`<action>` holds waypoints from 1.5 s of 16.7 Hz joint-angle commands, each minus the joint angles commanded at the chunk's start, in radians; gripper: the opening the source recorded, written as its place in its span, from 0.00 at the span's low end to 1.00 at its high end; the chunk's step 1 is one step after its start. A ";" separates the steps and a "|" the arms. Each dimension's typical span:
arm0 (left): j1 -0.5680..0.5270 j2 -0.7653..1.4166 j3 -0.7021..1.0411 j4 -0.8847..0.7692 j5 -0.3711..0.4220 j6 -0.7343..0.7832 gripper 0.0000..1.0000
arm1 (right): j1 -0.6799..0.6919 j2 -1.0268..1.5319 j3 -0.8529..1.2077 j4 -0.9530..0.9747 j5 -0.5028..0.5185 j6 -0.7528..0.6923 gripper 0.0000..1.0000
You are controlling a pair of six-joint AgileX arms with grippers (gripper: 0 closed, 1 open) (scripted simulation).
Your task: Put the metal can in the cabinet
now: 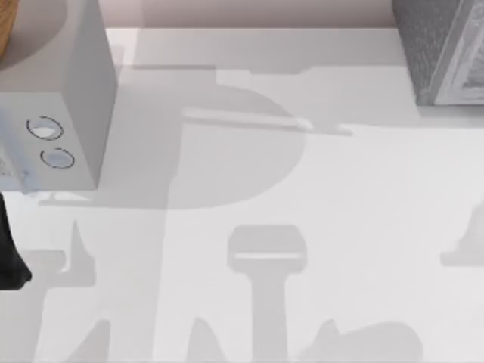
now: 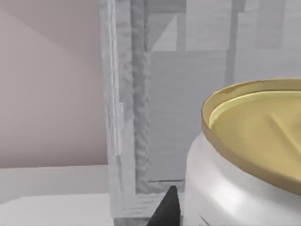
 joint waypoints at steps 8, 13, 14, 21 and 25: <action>0.000 0.000 0.000 0.000 0.000 0.000 1.00 | -0.063 -0.151 -0.098 -0.119 -0.127 -0.005 0.00; 0.000 0.000 0.000 0.000 0.000 0.000 1.00 | -0.055 -0.122 -0.069 -0.126 -0.123 -0.002 0.00; 0.000 0.000 0.000 0.000 0.000 0.000 1.00 | -0.049 -0.096 -0.041 -0.134 -0.122 -0.001 0.00; 0.000 0.000 0.000 0.000 0.000 0.000 1.00 | -0.002 0.190 0.347 -0.225 -0.089 0.002 0.00; 0.000 0.000 0.000 0.000 0.000 0.000 1.00 | 0.019 0.347 0.552 -0.275 -0.065 0.004 0.00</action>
